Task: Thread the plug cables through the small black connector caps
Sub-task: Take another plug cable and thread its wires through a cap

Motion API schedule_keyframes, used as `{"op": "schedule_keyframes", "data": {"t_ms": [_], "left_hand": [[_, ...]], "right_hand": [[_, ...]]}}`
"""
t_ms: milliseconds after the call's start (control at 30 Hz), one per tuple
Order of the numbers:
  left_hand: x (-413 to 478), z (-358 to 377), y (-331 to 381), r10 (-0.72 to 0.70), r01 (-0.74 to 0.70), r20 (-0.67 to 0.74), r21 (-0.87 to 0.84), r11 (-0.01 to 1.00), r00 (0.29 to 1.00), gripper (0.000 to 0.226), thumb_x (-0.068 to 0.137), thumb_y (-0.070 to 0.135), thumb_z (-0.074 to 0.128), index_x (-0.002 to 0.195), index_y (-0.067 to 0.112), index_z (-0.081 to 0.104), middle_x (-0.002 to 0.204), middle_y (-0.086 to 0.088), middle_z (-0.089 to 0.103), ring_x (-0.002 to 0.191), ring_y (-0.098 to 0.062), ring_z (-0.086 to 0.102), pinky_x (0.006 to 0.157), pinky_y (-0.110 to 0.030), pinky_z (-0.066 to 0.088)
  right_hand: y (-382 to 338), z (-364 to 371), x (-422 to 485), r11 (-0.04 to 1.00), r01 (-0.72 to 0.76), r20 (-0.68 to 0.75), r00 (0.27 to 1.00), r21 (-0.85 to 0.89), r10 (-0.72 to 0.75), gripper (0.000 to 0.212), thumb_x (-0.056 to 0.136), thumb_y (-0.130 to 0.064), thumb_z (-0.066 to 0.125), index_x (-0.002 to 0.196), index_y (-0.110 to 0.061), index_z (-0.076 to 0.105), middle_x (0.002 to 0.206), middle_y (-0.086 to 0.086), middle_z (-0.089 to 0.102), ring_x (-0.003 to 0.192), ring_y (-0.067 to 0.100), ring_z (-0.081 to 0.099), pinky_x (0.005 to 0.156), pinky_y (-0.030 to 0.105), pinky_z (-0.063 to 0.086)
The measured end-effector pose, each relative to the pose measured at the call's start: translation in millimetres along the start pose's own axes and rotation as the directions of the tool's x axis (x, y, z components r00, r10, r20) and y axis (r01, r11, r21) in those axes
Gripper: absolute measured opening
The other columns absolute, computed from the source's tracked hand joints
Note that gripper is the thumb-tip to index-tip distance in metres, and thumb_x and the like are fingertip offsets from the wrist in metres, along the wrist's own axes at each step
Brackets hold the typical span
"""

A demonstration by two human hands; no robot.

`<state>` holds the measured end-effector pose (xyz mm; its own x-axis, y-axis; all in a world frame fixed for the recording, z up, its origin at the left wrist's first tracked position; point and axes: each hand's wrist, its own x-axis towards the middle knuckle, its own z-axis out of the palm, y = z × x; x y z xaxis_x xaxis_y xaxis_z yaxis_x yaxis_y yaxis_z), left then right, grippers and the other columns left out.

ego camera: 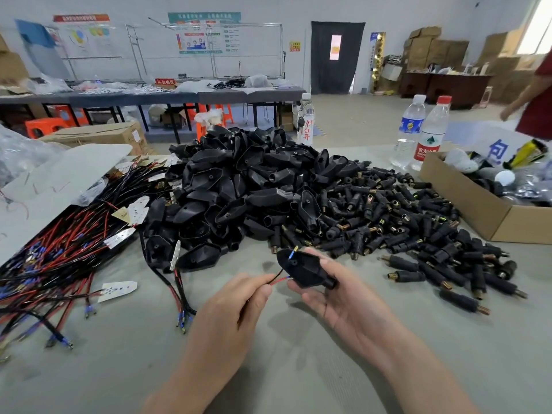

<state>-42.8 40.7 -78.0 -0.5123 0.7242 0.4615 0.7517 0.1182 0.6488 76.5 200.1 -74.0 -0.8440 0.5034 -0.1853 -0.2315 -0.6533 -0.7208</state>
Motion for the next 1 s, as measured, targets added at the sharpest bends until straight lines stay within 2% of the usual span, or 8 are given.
{"op": "schedule_keyframes", "data": {"t_ms": [233, 300, 367, 500, 567, 733, 867, 1000], "left_hand": [[1.0, -5.6, 8.6, -0.014, -0.003, -0.072, -0.227, 0.974, 0.997, 0.024, 0.099, 0.037, 0.057, 0.117, 0.048, 0.069, 0.096, 0.019, 0.072, 0.09, -0.001, 0.066, 0.078, -0.007, 0.043], [1.6, -5.0, 10.2, -0.059, 0.029, -0.087, -0.311, 0.95, 0.994, 0.034, 0.093, 0.034, 0.059, 0.116, 0.058, 0.063, 0.095, 0.018, 0.075, 0.08, 0.0, 0.066, 0.076, -0.008, 0.045], [1.9, -1.5, 7.7, -0.094, 0.071, -0.059, -0.318, 0.945, 0.994, 0.038, 0.093, 0.028, 0.062, 0.116, 0.058, 0.065, 0.09, 0.015, 0.075, 0.063, -0.015, 0.059, 0.07, -0.017, 0.045], [-2.3, 6.3, -0.1, 0.065, -0.062, -0.043, 0.06, 0.996, 0.997, 0.028, 0.099, 0.024, 0.055, 0.114, 0.045, 0.067, 0.081, 0.017, 0.061, 0.058, -0.002, 0.049, 0.059, -0.017, 0.042], [-2.4, 4.7, -0.2, 0.091, -0.082, -0.036, 0.193, 0.978, 0.995, 0.026, 0.097, 0.034, 0.048, 0.116, 0.04, 0.065, 0.081, 0.017, 0.053, 0.064, 0.001, 0.05, 0.062, -0.019, 0.043], [0.4, -2.9, -1.7, 0.252, -0.216, -0.03, 0.422, 0.88, 0.967, 0.027, 0.098, 0.035, 0.046, 0.107, 0.029, 0.071, 0.085, 0.017, 0.057, 0.059, -0.002, 0.058, 0.043, -0.023, 0.047], [-1.5, -0.2, 5.5, 0.036, -0.023, -0.159, 0.087, 0.996, 0.987, 0.013, 0.1, 0.03, 0.06, 0.101, 0.039, 0.069, 0.081, 0.028, 0.06, 0.066, 0.006, 0.055, 0.062, -0.006, 0.039], [-0.2, 0.2, 9.7, -0.058, 0.051, -0.137, -0.053, 0.997, 0.989, 0.025, 0.094, 0.018, 0.068, 0.099, 0.042, 0.073, 0.07, 0.032, 0.058, 0.06, 0.008, 0.052, 0.059, -0.003, 0.035]], "right_hand": [[2.3, 3.6, -0.2, 0.995, 0.039, -0.056, 0.997, -0.088, -0.044, 0.024, 0.102, -0.027, 0.052, 0.113, -0.026, 0.073, 0.115, 0.01, 0.074, 0.085, 0.029, 0.074, 0.057, 0.026, 0.059], [3.4, 3.8, -0.4, 0.995, 0.03, -0.061, 0.998, -0.091, -0.035, 0.025, 0.103, -0.026, 0.05, 0.111, -0.025, 0.074, 0.116, 0.011, 0.073, 0.082, 0.03, 0.074, 0.057, 0.027, 0.058], [4.6, 5.1, -1.0, 0.996, 0.009, -0.033, 0.999, -0.093, -0.012, 0.026, 0.104, -0.027, 0.049, 0.116, -0.022, 0.072, 0.119, 0.015, 0.072, 0.082, 0.03, 0.073, 0.057, 0.027, 0.058], [3.4, 8.4, -1.5, 0.998, 0.0, 0.038, 0.999, -0.063, 0.003, 0.032, 0.103, -0.023, 0.045, 0.127, -0.015, 0.064, 0.114, 0.019, 0.072, 0.078, 0.03, 0.072, 0.057, 0.026, 0.058], [1.4, 8.6, -2.6, 0.999, -0.003, 0.071, 0.997, -0.041, 0.006, 0.037, 0.101, -0.02, 0.04, 0.13, -0.011, 0.062, 0.113, 0.022, 0.071, 0.078, 0.032, 0.071, 0.058, 0.028, 0.058], [4.2, 8.3, -2.9, 0.999, 0.002, 0.098, 0.995, -0.051, 0.003, 0.039, 0.101, -0.018, 0.038, 0.128, -0.013, 0.066, 0.113, 0.019, 0.071, 0.084, 0.036, 0.069, 0.06, 0.031, 0.058], [6.2, 5.7, 0.5, 0.998, 0.01, 0.052, 0.999, -0.055, -0.007, 0.035, 0.101, -0.021, 0.042, 0.128, -0.014, 0.065, 0.116, 0.018, 0.071, 0.088, 0.036, 0.07, 0.061, 0.031, 0.058], [8.0, 3.1, 2.4, 0.994, -0.007, 0.054, 0.998, -0.11, 0.013, 0.032, 0.103, -0.028, 0.045, 0.128, -0.013, 0.059, 0.121, 0.018, 0.07, 0.091, 0.031, 0.071, 0.063, 0.029, 0.056]]}}
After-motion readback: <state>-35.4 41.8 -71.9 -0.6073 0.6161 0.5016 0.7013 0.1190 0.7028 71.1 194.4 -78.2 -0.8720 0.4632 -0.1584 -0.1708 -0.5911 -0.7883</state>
